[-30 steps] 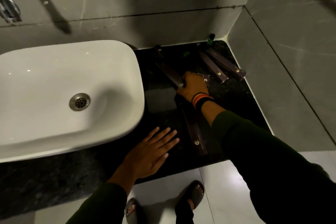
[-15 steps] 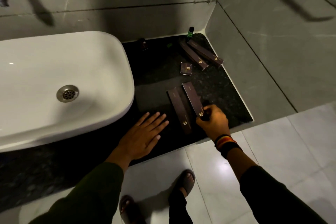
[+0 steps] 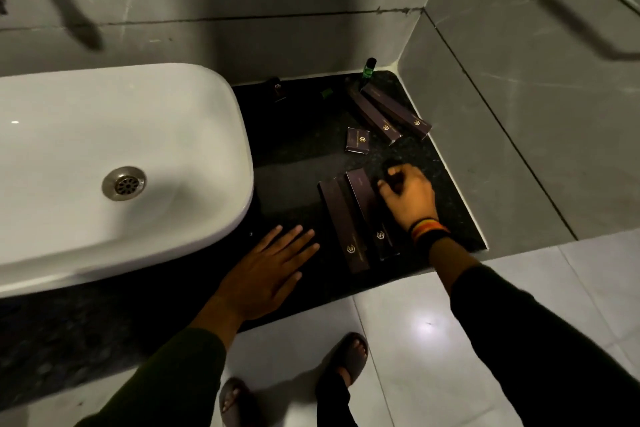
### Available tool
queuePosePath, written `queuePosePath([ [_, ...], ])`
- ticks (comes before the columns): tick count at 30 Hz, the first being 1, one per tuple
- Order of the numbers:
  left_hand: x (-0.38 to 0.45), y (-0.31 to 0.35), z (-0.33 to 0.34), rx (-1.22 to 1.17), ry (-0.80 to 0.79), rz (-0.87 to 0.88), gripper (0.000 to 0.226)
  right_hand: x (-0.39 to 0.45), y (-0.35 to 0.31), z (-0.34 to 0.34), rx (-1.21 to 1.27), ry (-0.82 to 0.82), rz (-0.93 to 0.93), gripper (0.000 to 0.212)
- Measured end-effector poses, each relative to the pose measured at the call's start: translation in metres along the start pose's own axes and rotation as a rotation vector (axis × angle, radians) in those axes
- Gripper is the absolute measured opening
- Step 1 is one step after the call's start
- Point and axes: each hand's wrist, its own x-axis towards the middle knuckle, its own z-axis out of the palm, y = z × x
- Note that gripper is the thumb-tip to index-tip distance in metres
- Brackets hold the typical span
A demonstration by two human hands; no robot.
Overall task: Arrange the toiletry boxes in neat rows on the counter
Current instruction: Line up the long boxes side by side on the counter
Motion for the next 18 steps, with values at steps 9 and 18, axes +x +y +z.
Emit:
queuePosePath([
  [9, 0.001, -0.002, 0.002, 0.05, -0.001, 0.004, 0.063, 0.123, -0.028, 0.003, -0.173, -0.075, -0.038, 0.041],
  [18, 0.001, -0.003, 0.0, 0.005, 0.002, 0.011, 0.06, 0.063, 0.003, -0.008, 0.084, 0.02, 0.091, 0.038],
])
